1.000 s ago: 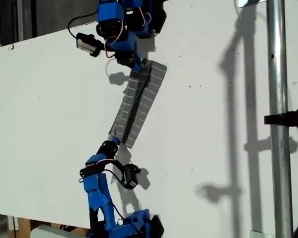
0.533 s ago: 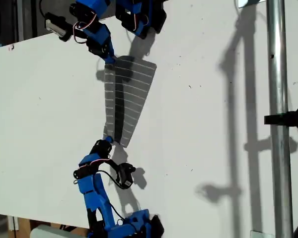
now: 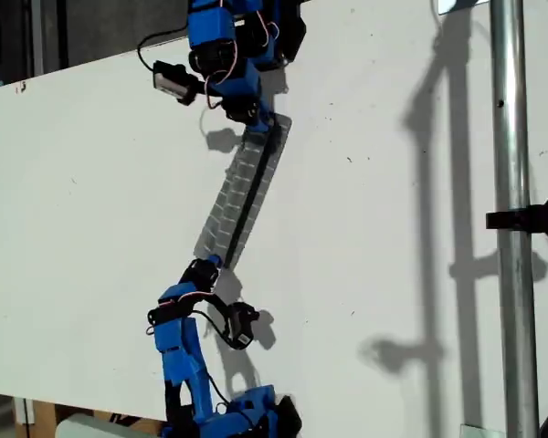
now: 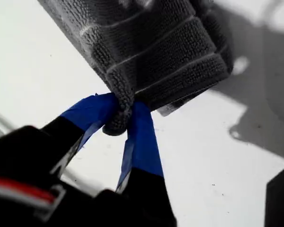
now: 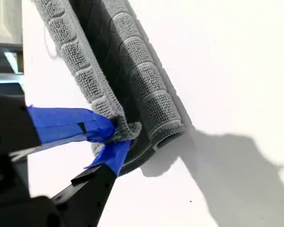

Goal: Grasp corners of a towel and fold twice.

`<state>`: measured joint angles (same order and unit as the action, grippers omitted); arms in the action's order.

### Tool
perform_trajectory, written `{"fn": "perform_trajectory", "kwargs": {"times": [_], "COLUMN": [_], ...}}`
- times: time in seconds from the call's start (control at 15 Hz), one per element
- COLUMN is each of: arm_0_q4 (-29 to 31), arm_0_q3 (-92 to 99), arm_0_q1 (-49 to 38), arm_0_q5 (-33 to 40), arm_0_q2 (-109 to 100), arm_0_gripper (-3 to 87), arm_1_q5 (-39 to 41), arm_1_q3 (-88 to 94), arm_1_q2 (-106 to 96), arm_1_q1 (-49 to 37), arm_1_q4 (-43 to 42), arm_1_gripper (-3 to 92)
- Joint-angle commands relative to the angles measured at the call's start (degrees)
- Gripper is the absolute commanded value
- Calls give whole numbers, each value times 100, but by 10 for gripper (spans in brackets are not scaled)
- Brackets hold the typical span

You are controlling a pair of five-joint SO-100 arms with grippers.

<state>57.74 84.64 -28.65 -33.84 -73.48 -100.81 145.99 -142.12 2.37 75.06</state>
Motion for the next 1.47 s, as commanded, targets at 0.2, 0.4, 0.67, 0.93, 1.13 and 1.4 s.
{"fn": "perform_trajectory", "kwargs": {"times": [0.2,0.4,0.67,0.93,1.13,1.4], "arm_0_q4": [-44,79,721,1371,1134,272], "arm_0_q3": [202,26,-193,817,3015,6390], "arm_0_q1": [132,79,-141,-88,272,1582], "arm_0_q5": [-325,-378,-404,-606,-976,-2628], "arm_0_q2": [387,413,35,-2522,-5590,-9633], "arm_0_gripper": [-26,-15,354,380,310,191], "arm_1_q5": [-756,-571,-387,-1107,-2716,-4298], "arm_1_q3": [378,413,-229,-1802,-2364,-2250], "arm_1_q2": [949,1222,835,642,-26,-448], "arm_1_q1": [738,264,149,694,2188,4104], "arm_1_q4": [-1318,-1178,-53,2180,3261,2918], "arm_1_gripper": [-3,60,415,417,374,323]}}
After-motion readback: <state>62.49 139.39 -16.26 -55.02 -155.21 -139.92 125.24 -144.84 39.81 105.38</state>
